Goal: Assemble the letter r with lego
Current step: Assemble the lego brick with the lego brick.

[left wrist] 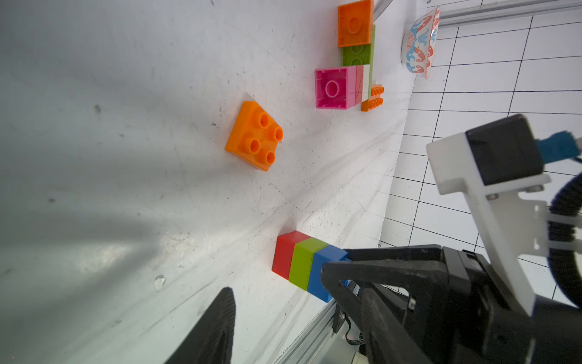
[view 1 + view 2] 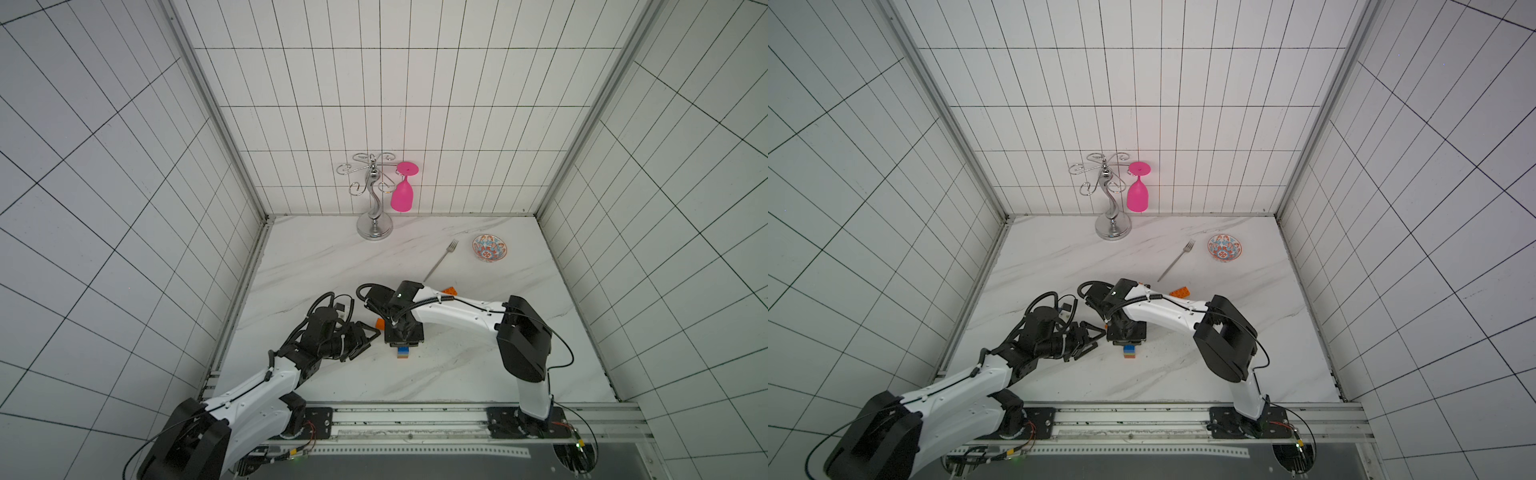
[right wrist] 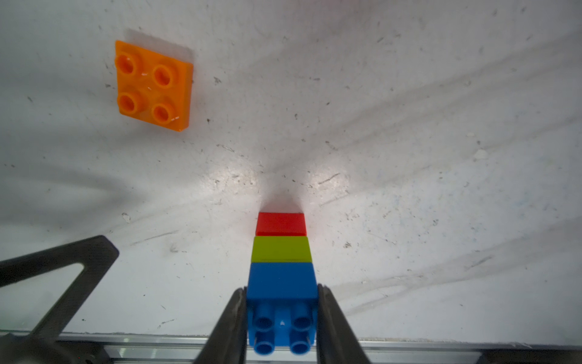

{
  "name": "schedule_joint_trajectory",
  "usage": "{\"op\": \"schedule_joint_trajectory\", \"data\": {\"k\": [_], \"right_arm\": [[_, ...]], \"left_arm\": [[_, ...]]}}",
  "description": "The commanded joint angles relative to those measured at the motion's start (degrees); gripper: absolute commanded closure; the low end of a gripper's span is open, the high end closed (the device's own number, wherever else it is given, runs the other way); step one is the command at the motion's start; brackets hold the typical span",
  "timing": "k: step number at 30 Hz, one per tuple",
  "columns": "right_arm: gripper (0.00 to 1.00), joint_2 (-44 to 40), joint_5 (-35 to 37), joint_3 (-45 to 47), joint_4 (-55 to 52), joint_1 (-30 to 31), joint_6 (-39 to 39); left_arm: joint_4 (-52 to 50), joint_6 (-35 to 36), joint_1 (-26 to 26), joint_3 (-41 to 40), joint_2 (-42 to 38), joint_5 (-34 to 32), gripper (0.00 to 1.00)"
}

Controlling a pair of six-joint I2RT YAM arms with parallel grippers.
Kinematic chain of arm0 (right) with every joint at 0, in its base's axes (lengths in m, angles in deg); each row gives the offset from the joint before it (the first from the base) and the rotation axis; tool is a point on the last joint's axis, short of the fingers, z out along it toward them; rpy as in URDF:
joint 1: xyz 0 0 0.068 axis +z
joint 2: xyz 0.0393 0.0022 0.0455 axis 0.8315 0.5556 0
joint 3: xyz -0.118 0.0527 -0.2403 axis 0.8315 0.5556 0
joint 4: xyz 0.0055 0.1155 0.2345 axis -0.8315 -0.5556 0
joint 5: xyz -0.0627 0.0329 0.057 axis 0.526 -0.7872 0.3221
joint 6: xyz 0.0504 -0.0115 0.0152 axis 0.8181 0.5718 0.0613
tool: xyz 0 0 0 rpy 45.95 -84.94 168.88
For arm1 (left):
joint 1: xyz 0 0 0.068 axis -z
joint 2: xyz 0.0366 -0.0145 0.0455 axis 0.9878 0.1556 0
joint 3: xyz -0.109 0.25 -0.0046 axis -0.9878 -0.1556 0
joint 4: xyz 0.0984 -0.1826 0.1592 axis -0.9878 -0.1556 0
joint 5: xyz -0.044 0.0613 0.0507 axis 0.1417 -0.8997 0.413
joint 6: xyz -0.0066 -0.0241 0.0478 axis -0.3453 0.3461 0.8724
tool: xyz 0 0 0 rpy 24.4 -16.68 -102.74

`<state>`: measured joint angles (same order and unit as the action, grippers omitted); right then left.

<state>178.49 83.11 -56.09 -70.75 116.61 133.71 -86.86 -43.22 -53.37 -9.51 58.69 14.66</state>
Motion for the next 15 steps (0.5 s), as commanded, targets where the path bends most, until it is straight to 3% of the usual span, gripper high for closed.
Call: {"op": "schedule_joint_trajectory", "data": {"k": [1,15], "right_arm": [[1.0,6.5,0.2,4.1,0.5,1.4,1.0],[1.0,12.4,-1.5,5.1,-0.1,1.6,0.6]], "left_arm": [[-0.8,0.3,-0.2,-0.1,-1.5,-0.2,0.44],[-4.9,1.1,-0.3,0.1,-5.6,-1.7,0.44]]}}
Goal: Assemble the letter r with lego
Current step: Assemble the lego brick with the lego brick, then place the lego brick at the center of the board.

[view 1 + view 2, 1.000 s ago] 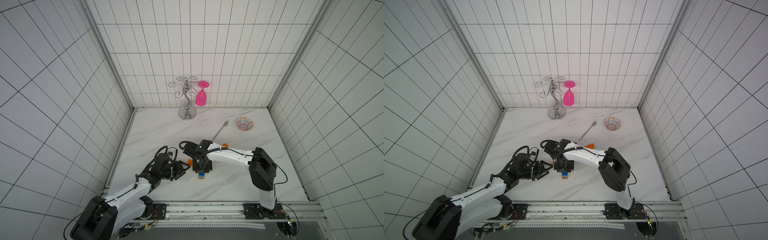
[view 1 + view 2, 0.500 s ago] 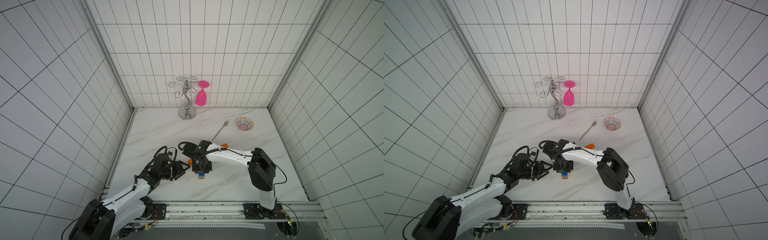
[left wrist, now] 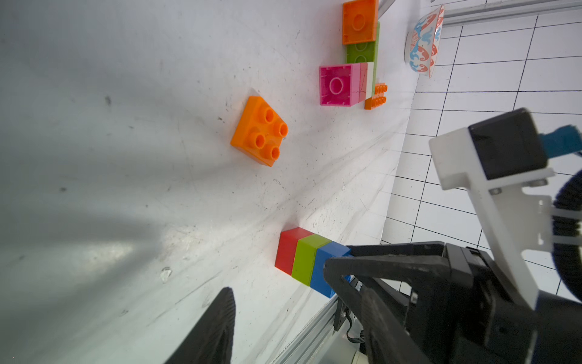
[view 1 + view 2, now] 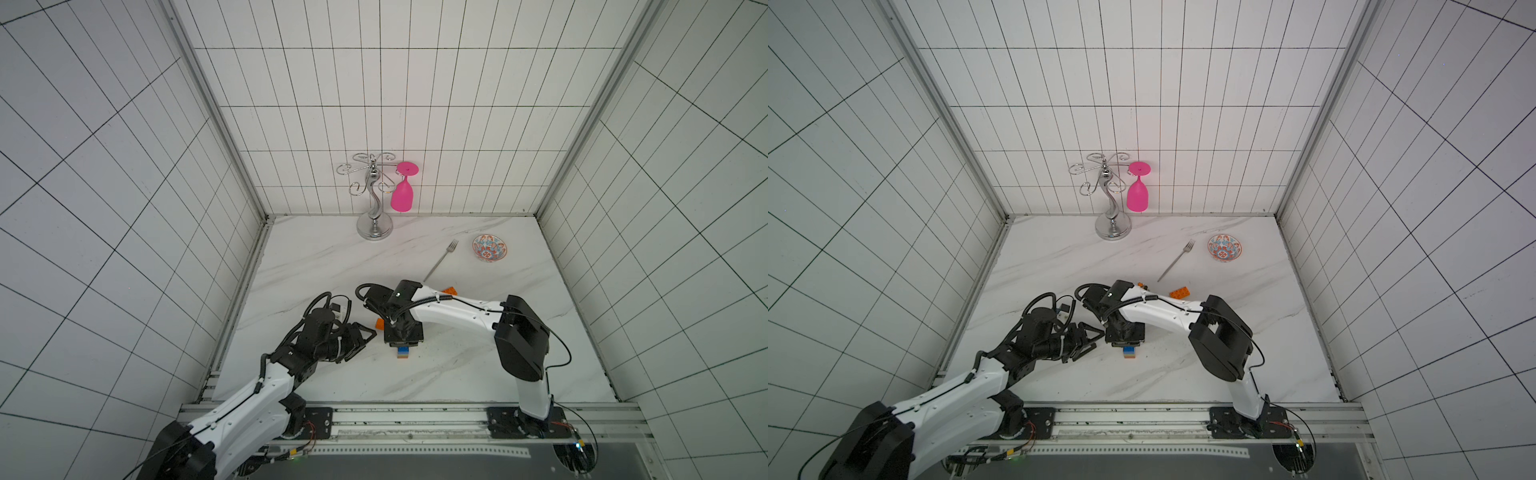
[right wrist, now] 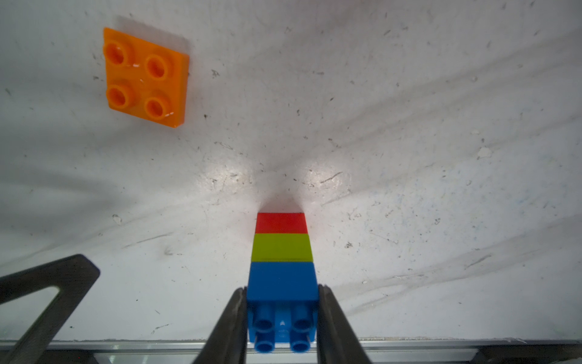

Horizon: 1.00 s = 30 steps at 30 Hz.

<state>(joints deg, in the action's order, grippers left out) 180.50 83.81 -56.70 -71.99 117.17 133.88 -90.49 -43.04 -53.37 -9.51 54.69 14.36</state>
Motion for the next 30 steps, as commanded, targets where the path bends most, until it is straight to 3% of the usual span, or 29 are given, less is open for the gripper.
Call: {"op": "schedule_joint_trajectory", "data": {"k": [1,6,12,19,22,30], "right_arm": [[1.0,11.1,-2.9,6.2,1.6,1.1,0.2],[1.0,11.1,-2.9,7.6,3.1,1.1,-1.3],[1.0,2.2,3.1,1.2,-0.3,-1.1,-13.0],[1.0,-11.8,9.2,1.8,-0.4,-2.4,-31.7],[1.0,-14.7,7.0,4.7,0.3,-4.0,-38.4],[1.0,-15.4,4.1,9.3,0.6,-6.1,-42.0]], "left_arm": [[-2.3,1.2,-0.3,0.4,-2.4,-1.8,0.44],[-12.8,5.2,-0.3,4.5,-6.9,-6.3,0.43],[-21.1,9.3,-0.3,9.2,-10.2,-13.1,0.37],[-32.1,17.3,0.6,19.9,-0.7,-20.1,0.36],[-32.0,18.5,3.2,22.8,3.6,-22.7,0.36],[-26.7,16.6,10.7,26.2,13.2,-25.1,0.36]]}}
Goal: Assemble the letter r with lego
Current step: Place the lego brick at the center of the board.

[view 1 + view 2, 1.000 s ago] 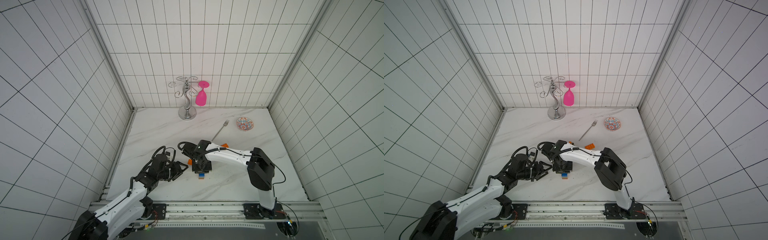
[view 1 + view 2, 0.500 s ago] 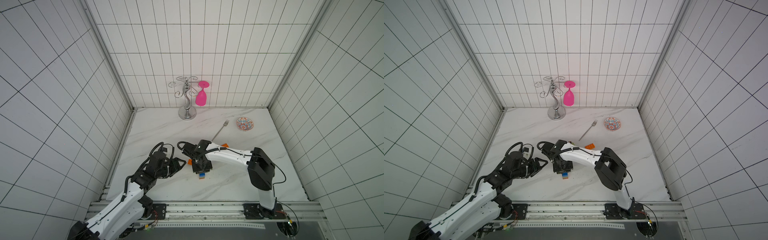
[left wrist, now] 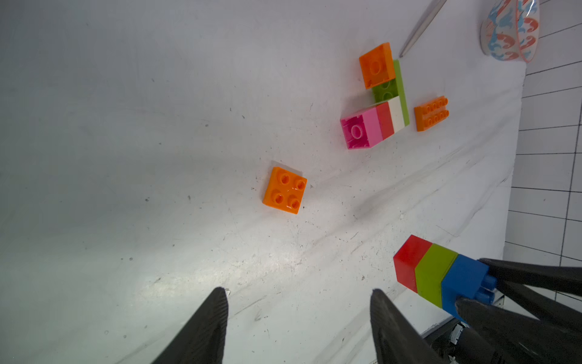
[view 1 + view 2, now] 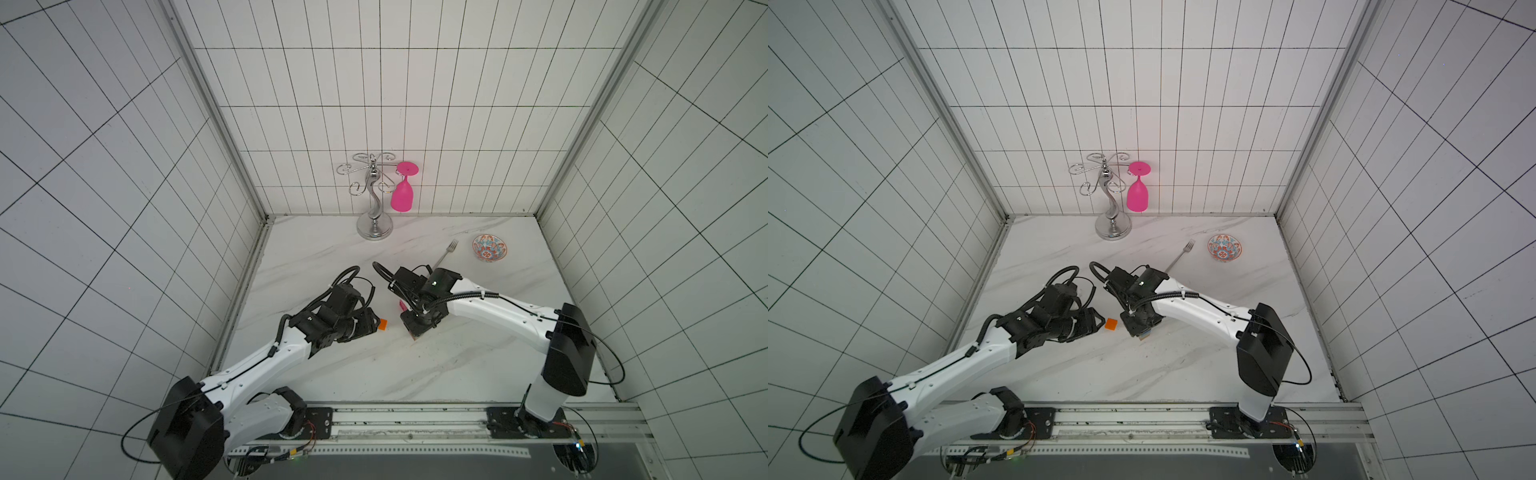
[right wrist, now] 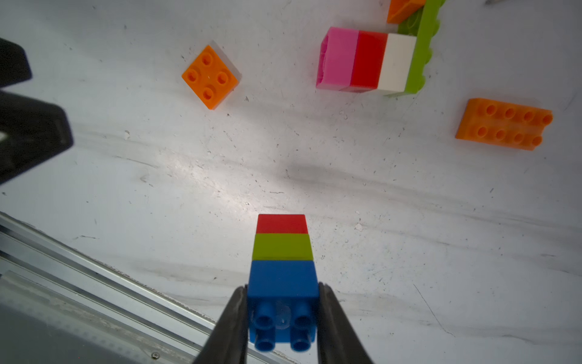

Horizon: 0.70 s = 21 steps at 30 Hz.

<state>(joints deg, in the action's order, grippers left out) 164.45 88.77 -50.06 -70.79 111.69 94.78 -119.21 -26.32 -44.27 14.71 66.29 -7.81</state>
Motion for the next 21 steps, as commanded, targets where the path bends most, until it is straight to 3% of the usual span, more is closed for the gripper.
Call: {"op": "schedule_joint_trajectory", "data": {"k": [1,9,17,21], "right_arm": [[1.0,0.6,-1.2,3.5,0.2,-1.1,-2.2],[0.96,-0.3,-5.3,10.2,8.2,-4.3,3.0],[0.9,1.9,-6.8,7.7,8.8,-4.4,3.0],[0.76,3.8,-6.8,6.0,7.9,-4.4,2.7]], "left_arm": [[2.3,-0.5,2.3,2.2,2.6,-3.3,0.36],[5.2,-3.1,4.8,1.1,5.8,-2.6,0.37],[5.3,-3.6,5.1,1.1,6.1,-2.7,0.37],[4.9,-4.1,5.1,0.9,5.7,-3.5,0.37]]}}
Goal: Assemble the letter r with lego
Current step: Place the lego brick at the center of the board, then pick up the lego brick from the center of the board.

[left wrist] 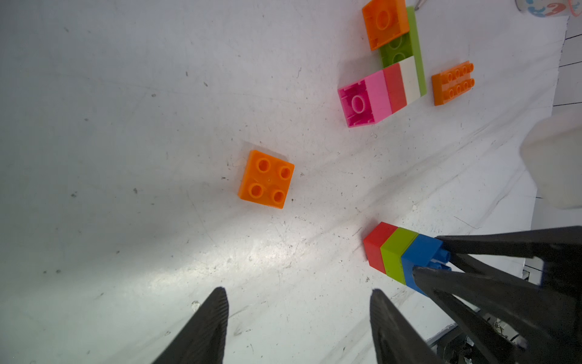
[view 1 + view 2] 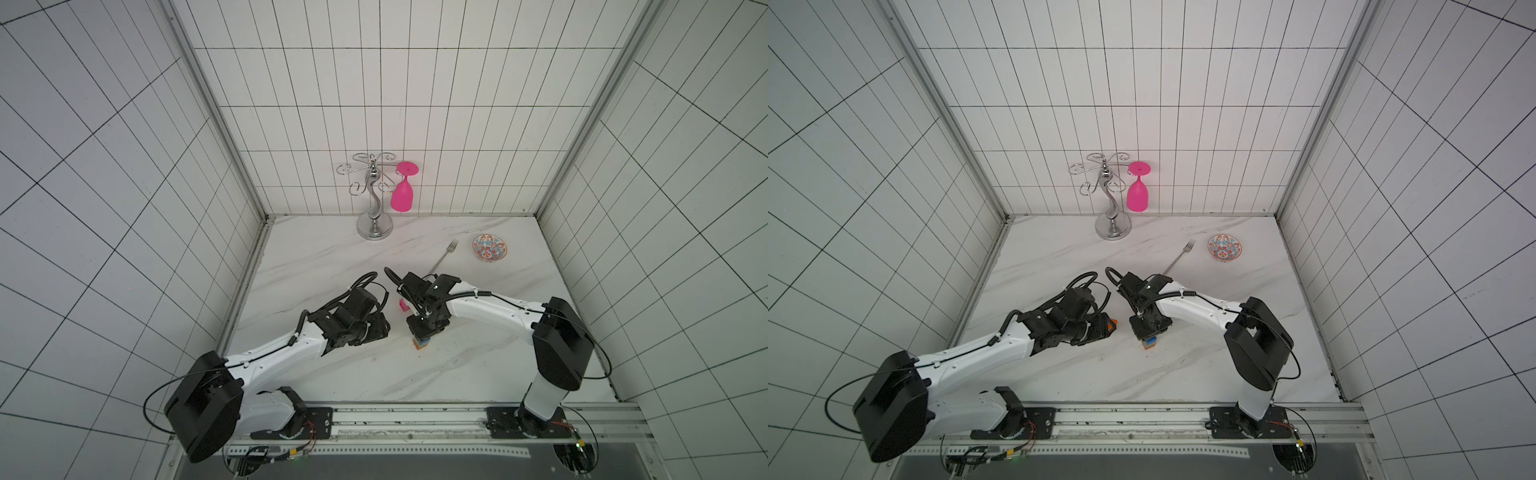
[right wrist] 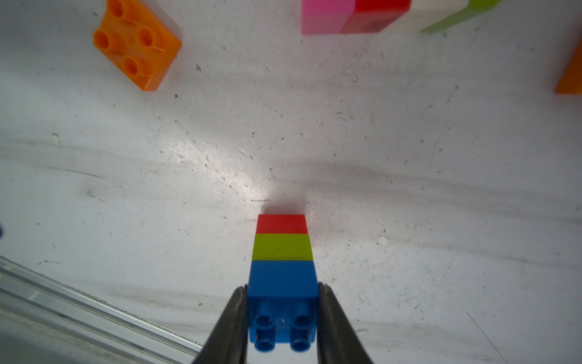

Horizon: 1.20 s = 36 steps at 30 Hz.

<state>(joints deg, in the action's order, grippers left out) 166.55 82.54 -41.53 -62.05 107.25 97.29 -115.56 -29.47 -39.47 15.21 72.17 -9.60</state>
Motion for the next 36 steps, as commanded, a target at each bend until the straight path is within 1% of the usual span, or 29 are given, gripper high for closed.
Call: {"op": "schedule_joint_trajectory", "data": {"k": [1,2,7,8,10,13,14,15,18,20,21,22,24,26,27,30,33,36], "right_arm": [[0.71,2.2,-0.6,-2.8,-1.0,0.1,0.1],[0.66,2.6,-0.5,-3.0,-1.2,0.1,0.1],[0.29,2.0,-0.2,-4.7,-2.4,0.1,-0.1],[0.23,1.7,-0.1,-5.3,-2.9,0.0,-0.1],[0.17,0.2,0.0,-7.2,-4.0,-0.3,0.1],[0.15,-4.5,0.4,-8.1,-3.3,-2.1,1.5],[0.14,-6.3,0.8,-7.4,-2.2,-3.2,2.5],[0.12,-8.7,1.8,-6.2,-0.5,-4.8,4.1],[0.1,-14.9,5.4,-0.1,4.5,-11.9,11.7],[0.11,-17.4,6.5,3.4,7.1,-16.9,16.7],[0.13,-17.9,8.2,4.4,7.5,-19.1,20.1],[0.16,-17.7,10.1,4.8,7.3,-21.2,23.4],[0.2,-16.2,10.1,4.6,6.8,-24.5,29.2],[0.21,-13.8,9.0,3.9,6.7,-26.2,33.4],[0.21,-12.4,8.8,3.4,6.6,-26.6,35.6],[0.21,-7.8,10.3,1.0,6.4,-26.7,40.2],[0.21,-2.3,11.1,-2.9,4.9,-26.7,43.3],[0.23,2.2,11.1,-6.2,3.3,-26.5,45.5]], "left_arm": [[1.1,-1.0,0.3,0.3,-0.3,-2.0,0.37],[0.9,-1.1,0.3,0.2,-0.6,-2.2,0.37],[-0.2,-0.7,0.2,0.2,-1.9,-3.1,0.37],[-0.6,-0.1,0.0,0.5,-2.2,-3.4,0.36],[-2.7,1.6,-0.4,2.0,-2.7,-4.7,0.35],[-5.6,5.8,-2.0,6.1,-2.9,-6.2,0.3],[-5.9,7.8,-2.6,7.7,-2.7,-6.3,0.27],[-6.3,9.7,-3.1,9.5,-2.3,-7.0,0.26],[-7.7,15.7,-3.0,16.6,1.2,-10.0,0.25],[-10.5,19.4,-3.0,23.0,5.5,-10.7,0.25],[-11.8,21.3,-2.8,26.5,8.0,-10.9,0.25],[-13.2,23.0,-2.6,30.1,10.4,-11.0,0.25],[-15.7,26.0,-2.3,36.8,14.9,-10.9,0.26],[-16.5,28.6,-2.3,42.3,18.3,-11.1,0.26],[-15.9,29.4,-2.4,43.8,19.3,-11.4,0.26],[-11.4,31.8,-3.9,45.4,21.1,-8.3,0.25],[-5.4,32.3,-6.6,43.8,21.8,-2.8,0.26],[-3.4,32.7,-8.9,42.8,23.0,1.2,0.26]]}}
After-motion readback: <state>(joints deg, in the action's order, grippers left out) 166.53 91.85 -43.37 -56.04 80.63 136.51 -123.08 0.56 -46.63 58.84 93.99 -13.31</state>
